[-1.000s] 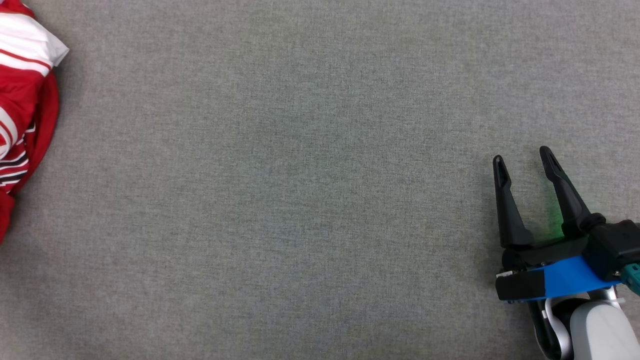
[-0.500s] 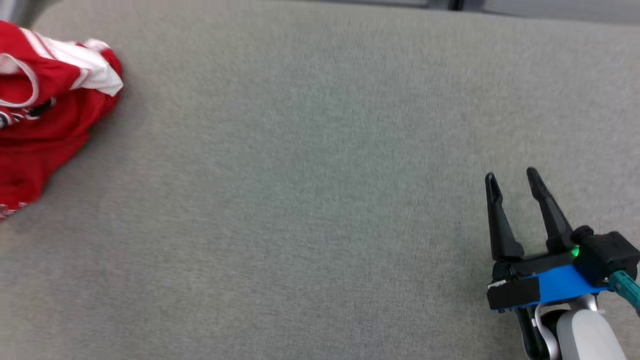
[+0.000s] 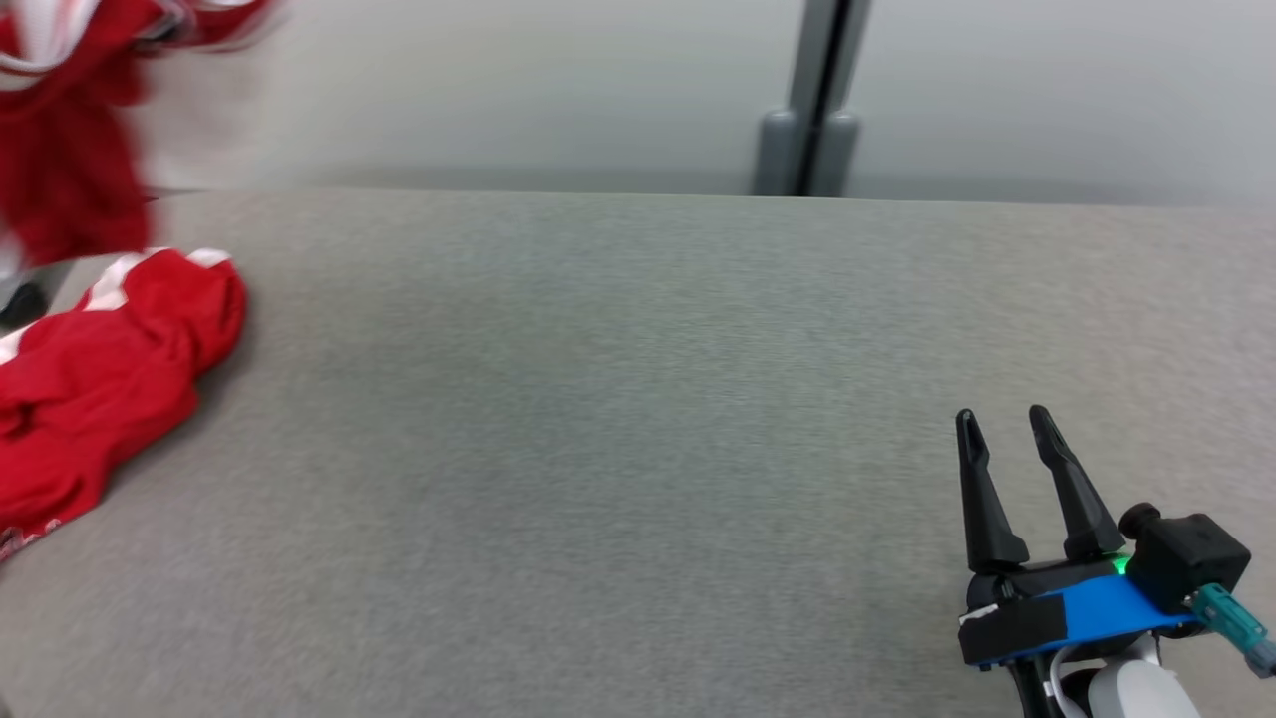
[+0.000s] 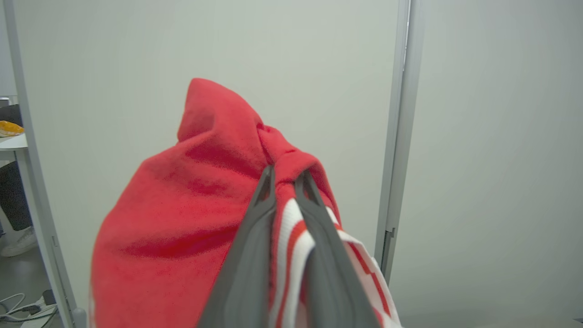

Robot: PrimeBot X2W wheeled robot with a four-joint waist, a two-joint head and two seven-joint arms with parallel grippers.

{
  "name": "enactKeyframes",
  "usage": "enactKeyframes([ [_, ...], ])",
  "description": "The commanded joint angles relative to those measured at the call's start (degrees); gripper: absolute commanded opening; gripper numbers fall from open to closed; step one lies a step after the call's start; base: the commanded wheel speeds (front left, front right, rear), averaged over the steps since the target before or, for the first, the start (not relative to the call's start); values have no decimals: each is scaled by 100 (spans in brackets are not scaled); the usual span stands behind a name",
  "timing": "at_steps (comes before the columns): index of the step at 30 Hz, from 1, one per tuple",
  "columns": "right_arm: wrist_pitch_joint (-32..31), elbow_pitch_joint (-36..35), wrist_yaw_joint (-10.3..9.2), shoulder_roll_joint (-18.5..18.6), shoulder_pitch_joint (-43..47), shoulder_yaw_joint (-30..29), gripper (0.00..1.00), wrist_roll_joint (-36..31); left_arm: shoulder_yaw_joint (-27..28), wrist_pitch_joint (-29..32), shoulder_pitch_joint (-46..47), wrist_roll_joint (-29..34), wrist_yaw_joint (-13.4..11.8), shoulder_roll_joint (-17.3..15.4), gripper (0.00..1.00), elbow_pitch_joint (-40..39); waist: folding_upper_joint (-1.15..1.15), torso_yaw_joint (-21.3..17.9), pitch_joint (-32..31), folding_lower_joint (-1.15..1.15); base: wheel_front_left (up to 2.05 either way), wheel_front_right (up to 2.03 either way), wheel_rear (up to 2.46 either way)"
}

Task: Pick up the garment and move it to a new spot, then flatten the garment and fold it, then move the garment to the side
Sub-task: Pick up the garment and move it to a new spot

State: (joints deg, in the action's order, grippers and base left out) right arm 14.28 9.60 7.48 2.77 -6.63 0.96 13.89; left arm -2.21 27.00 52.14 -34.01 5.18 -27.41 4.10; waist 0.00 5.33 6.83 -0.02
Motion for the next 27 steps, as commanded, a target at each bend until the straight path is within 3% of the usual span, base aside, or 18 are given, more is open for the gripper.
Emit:
enactKeyframes([
  [1, 35, 15, 2, 21, 21, 51, 100, 60, -138, 102, 62, -105, 40, 150, 0, -148, 0, -372, -238, 2, 0, 0, 0],
  [13, 55, -11, 2, 19, -131, 121, 100, 75, -1228, 369, -716, -577, 146, 976, 0, -713, 0, -1662, -75, 2, 0, 0, 0],
  [18, 64, -12, 3, 20, -168, 150, 100, 135, -1640, -47, -1315, -402, 178, 1202, 0, -139, 0, -1984, 98, 2, 0, 0, 0],
  [24, 83, 35, 2, 19, -242, 207, 100, 210, -2196, -774, -1965, 178, 145, 1273, 0, 1387, 0, -2165, 203, 2, 0, 0, 0],
  [25, 82, 39, 2, 20, -229, 200, 100, 215, -2256, -916, -2009, 292, 112, 1301, 36, 1640, 0, -2171, 207, 2, 0, 0, 0],
  [26, 82, 43, 2, 20, -223, 195, 100, 213, -2349, -1058, -2047, 396, 96, 1324, 62, 1886, 0, -2172, 214, 2, 0, 0, 0],
  [27, 82, 43, 2, 20, -223, 195, 100, 213, -2349, -1058, -2047, 396, 96, 1324, 62, 1886, 0, -2172, 214, 2, 0, 0, 0],
])
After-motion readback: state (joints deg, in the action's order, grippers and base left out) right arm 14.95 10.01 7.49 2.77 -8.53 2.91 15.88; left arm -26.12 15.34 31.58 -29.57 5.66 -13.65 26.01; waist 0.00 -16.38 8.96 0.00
